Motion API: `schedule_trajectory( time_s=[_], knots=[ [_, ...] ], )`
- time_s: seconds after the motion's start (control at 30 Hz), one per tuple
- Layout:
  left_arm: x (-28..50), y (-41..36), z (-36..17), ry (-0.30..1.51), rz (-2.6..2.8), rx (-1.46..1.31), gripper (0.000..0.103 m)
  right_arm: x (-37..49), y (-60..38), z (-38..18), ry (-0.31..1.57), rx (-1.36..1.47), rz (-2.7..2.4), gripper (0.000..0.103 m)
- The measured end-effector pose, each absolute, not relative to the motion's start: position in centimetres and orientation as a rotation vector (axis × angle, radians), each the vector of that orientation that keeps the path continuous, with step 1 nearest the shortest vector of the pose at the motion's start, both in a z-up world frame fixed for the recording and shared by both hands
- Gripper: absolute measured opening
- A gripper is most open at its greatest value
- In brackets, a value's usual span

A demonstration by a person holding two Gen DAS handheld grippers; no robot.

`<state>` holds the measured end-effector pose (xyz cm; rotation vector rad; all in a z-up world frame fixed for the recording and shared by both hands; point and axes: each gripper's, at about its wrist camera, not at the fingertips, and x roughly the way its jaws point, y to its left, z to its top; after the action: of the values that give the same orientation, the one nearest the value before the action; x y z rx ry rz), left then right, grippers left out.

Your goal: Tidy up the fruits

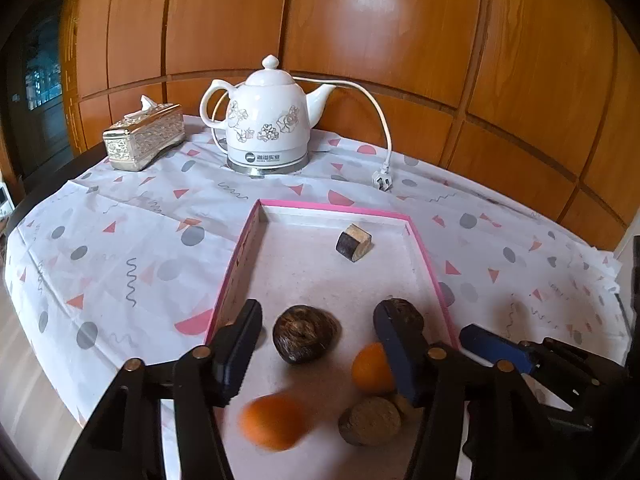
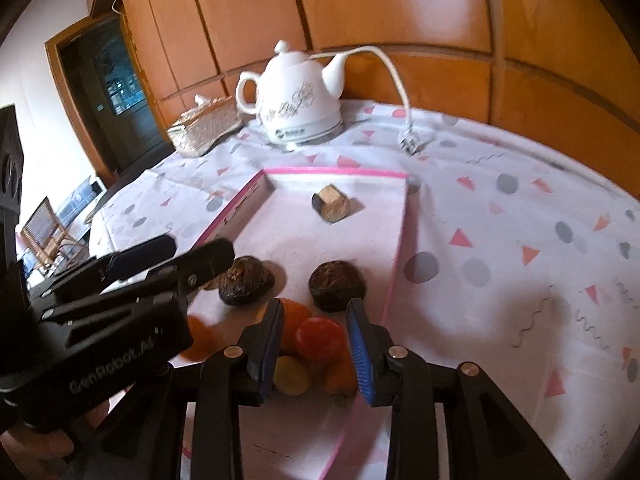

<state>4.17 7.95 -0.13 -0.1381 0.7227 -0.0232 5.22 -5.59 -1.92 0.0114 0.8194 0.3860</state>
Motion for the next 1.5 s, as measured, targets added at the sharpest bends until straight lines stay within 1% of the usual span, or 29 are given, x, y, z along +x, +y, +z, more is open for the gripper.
schedule_trajectory(
  time_s=[0.23, 0.3, 0.37, 0.47, 0.77, 1.5],
  knots=[
    [2.4, 7.8, 0.4, 0.705, -0.001, -0.141, 0.074, 3.5, -5.8, -1.1, 0.753, -0.035, 0.280, 0.035],
    [1.9, 7.8, 0.5, 0.700, 0.007, -0.131, 0.081, 3.3, -5.9, -1.3, 0.754, -0.036, 0.260, 0.036],
    [1.3, 7.8, 0.6, 0.693, 0.015, -0.122, 0.083, 3.1, -6.1, -1.5, 0.761, -0.034, 0.238, 0.036],
    [0.6, 7.9, 0.6, 0.689, 0.030, -0.114, 0.090, 2.8, -6.3, -1.9, 0.771, -0.022, 0.225, 0.036],
    [-0.3, 7.8, 0.5, 0.688, 0.061, -0.110, 0.103, 1.9, -6.3, -1.7, 0.760, -0.026, 0.214, 0.036],
    [-1.2, 8.1, 1.4, 0.669, 0.068, -0.117, 0.103, 1.3, -5.8, -1.1, 0.747, -0.049, 0.222, 0.036]
  ],
)
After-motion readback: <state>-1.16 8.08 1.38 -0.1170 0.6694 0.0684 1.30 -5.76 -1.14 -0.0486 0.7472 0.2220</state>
